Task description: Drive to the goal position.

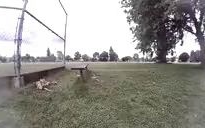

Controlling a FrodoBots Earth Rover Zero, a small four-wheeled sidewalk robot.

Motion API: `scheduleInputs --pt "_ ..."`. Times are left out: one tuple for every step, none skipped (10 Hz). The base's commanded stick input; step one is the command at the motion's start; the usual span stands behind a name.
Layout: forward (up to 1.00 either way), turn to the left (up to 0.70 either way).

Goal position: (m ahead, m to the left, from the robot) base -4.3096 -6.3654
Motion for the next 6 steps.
scheduleInputs --pt "0.00 0.00" --pt "0.00 0.00" --pt "0.00 0.00" --pt "0.00 0.00" --pt "0.00 -0.11" --pt "0.00 -0.46"
